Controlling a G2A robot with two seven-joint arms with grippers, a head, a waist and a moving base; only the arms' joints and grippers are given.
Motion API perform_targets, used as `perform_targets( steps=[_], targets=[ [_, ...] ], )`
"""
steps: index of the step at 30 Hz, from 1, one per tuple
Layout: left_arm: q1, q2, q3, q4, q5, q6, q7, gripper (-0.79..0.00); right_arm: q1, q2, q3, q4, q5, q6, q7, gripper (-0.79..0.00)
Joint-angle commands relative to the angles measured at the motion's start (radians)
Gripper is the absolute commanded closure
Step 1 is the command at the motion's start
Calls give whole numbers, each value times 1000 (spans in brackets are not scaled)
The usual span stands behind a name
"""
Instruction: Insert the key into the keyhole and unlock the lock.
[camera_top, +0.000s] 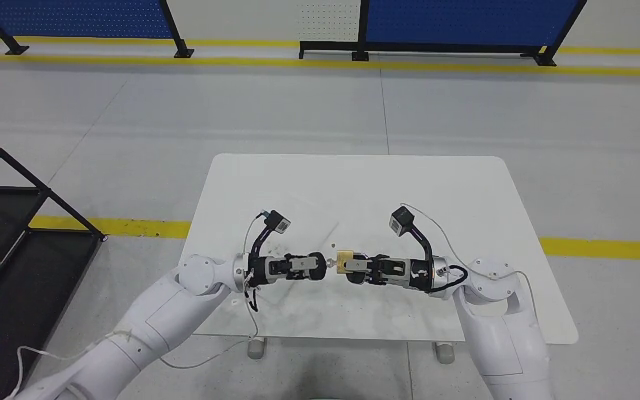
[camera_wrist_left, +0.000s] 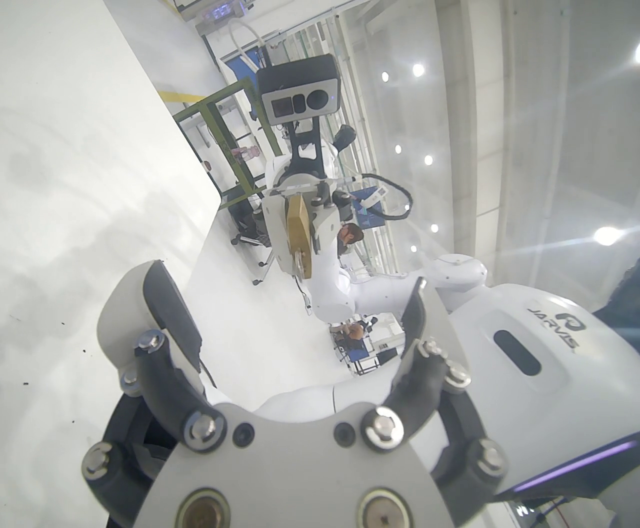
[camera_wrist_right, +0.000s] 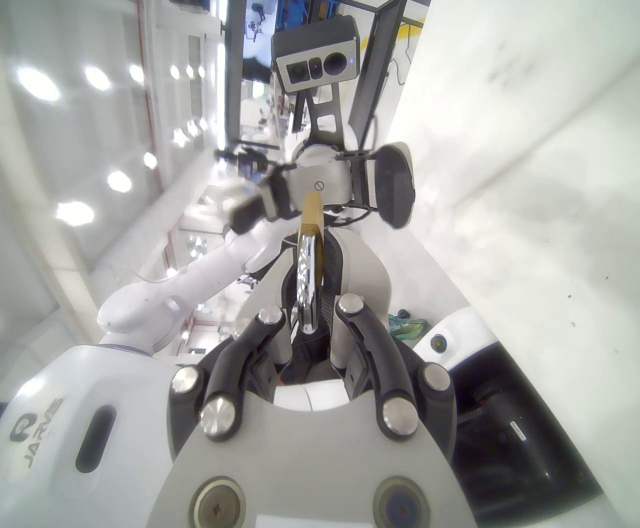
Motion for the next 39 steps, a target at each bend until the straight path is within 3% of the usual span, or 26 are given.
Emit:
perform_targets(
  steps=[1,2,5,7,32,39],
  targets=[
    [4,0,-8,-3,5,3,-3,-711,0,0,0,0,0,0,0,0],
    [6,-1,-12,-4,7,5,-4,-505,0,0,0,0,0,0,0,0],
    [9,-2,-22,-9,11,12,-9,-308,0,0,0,0,0,0,0,0],
    [11,-4,-28,-13,12,16,-13,-268,0,0,0,0,0,0,0,0],
    [14,-31,-64,-16,44,71,-48,0,0,0,0,0,0,0,0,0],
    [7,-42,-64,-9,54,95,-49,0,0,0,0,0,0,0,0,0]
  ],
)
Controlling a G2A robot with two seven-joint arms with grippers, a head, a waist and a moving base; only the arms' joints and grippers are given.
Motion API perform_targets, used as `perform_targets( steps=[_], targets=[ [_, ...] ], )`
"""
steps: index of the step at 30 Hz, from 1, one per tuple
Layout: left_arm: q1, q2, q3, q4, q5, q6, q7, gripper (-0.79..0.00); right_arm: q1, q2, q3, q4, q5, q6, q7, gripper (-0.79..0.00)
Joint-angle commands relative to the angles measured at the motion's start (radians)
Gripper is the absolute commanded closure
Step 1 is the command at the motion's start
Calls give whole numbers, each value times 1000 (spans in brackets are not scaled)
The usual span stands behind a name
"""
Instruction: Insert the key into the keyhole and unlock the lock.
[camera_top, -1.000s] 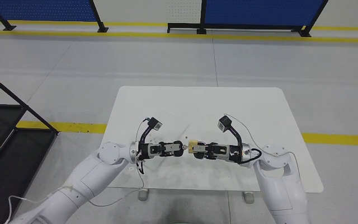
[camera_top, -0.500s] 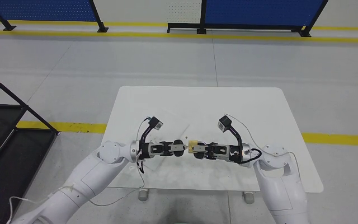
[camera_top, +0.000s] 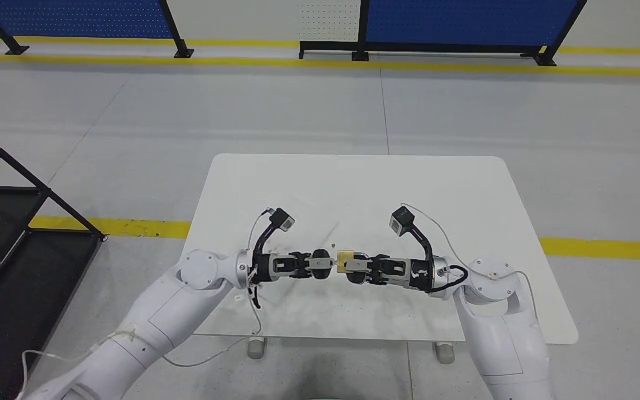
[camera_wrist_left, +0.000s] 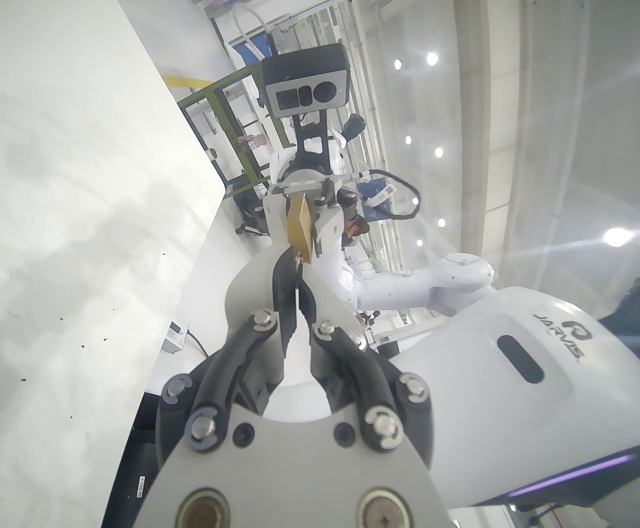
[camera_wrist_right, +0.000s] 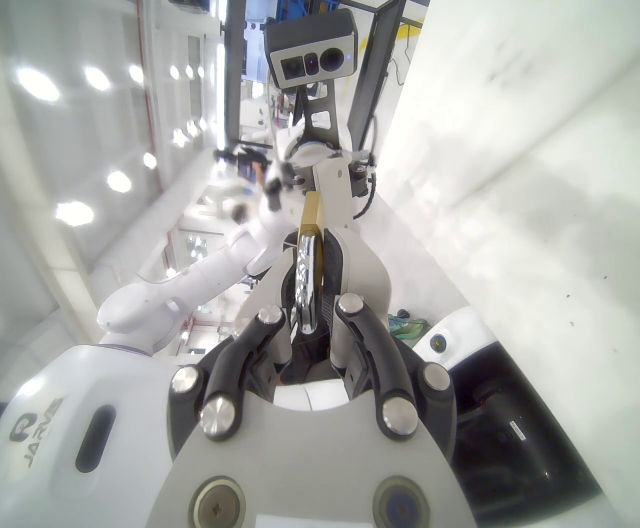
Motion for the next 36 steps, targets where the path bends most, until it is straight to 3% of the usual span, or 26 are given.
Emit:
perform_targets(
  steps=[1,18,36],
  targets=[
    [-1,-2,-1,2,3,3,0,0,0,0,0,0,0,0,0,0],
    [41,-9,-48,-12,74,-105,12,0,0,0,0,0,0,0,0,0],
    [81,-15,-89,-69,244,-174,110,0,0,0,0,0,0,0,0,0]
  ],
)
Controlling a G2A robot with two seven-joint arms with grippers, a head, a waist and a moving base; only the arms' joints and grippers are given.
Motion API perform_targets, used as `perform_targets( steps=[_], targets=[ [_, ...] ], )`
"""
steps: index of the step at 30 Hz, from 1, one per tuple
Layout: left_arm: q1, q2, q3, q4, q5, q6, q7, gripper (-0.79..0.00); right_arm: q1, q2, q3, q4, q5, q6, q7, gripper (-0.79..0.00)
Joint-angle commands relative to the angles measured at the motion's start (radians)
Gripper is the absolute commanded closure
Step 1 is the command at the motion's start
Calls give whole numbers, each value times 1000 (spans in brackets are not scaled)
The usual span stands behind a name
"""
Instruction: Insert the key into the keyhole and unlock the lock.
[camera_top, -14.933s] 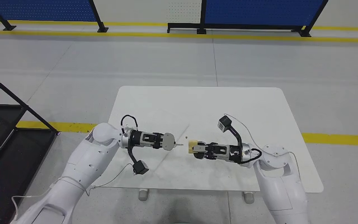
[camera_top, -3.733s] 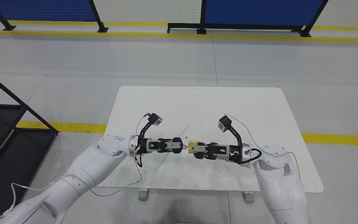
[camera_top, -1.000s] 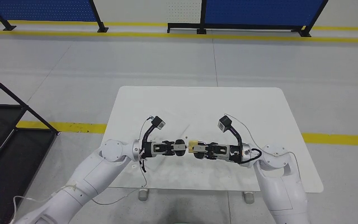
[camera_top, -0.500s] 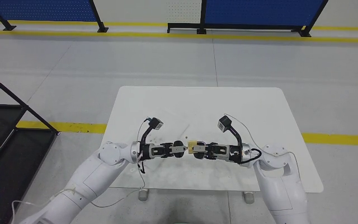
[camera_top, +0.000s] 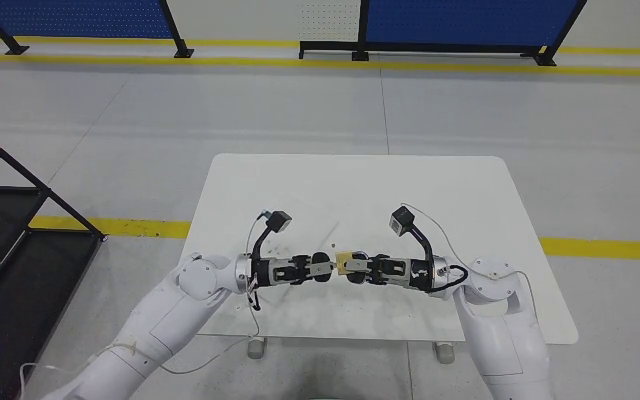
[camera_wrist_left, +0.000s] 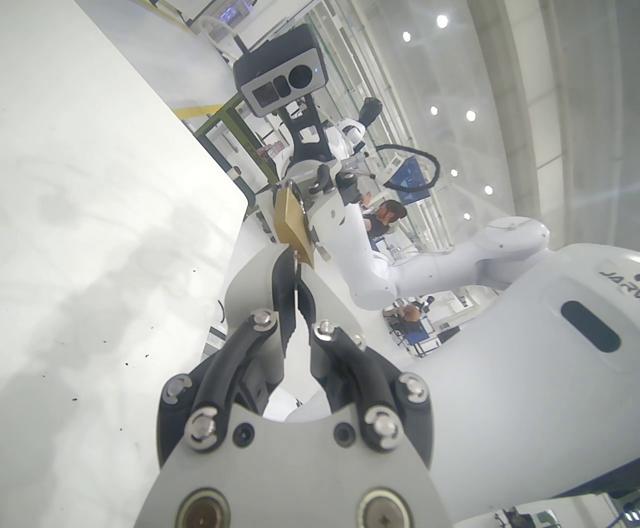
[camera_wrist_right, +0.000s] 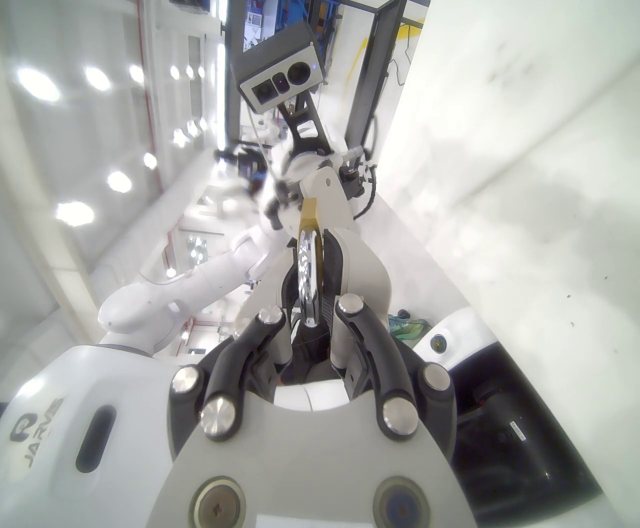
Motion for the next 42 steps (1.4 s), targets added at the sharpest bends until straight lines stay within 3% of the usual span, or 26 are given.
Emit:
perform_targets(
  steps=[1,15,33,42],
  targets=[
    [4,0,-5,-3,10,-11,5,0,0,0,0,0,0,0,0,0],
    [32,-3,-32,-29,134,-72,83,0,0,0,0,0,0,0,0,0],
    [77,-14,-74,-81,418,-142,297,0,0,0,0,0,0,0,0,0],
    [90,-17,-88,-94,509,-144,352,0,0,0,0,0,0,0,0,0]
  ],
)
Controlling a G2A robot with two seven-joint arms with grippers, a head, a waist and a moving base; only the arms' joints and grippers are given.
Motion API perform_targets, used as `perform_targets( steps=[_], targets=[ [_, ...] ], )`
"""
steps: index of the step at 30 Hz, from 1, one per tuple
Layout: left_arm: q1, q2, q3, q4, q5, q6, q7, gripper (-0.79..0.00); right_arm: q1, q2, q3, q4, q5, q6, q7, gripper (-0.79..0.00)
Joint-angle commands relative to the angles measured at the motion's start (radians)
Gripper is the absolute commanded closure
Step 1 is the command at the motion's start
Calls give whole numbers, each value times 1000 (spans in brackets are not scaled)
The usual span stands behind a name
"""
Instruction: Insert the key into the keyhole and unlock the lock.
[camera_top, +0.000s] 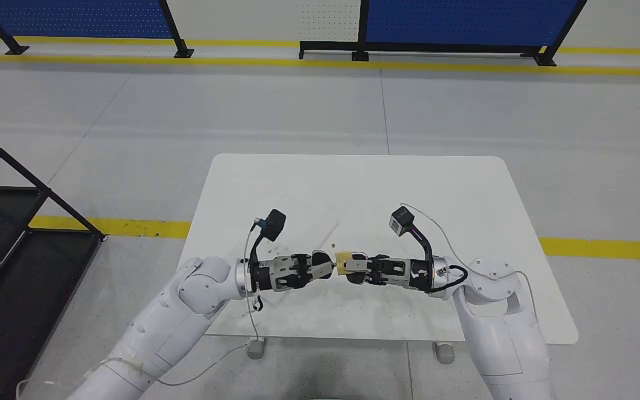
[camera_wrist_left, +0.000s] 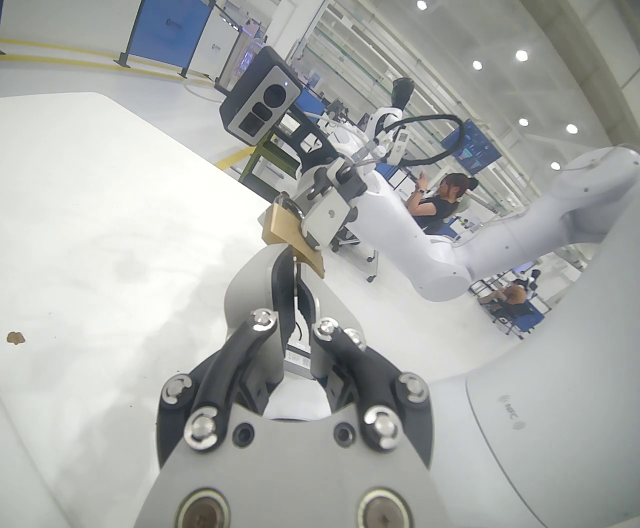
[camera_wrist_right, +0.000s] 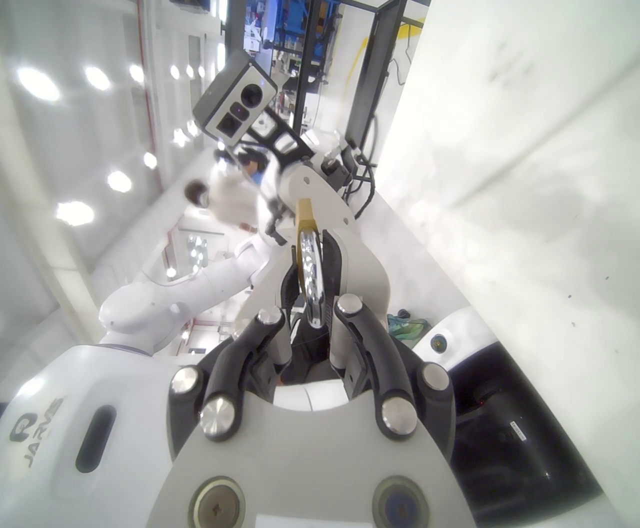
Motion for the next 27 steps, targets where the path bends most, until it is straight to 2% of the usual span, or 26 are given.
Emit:
perform_targets(
  steps=[1,27],
  targets=[
    [1,-1,-1,-3,19,0,11,0,0,0,0,0,0,0,0,0],
    [44,-13,-41,-36,303,-44,207,0,0,0,0,0,0,0,0,0]
  ],
)
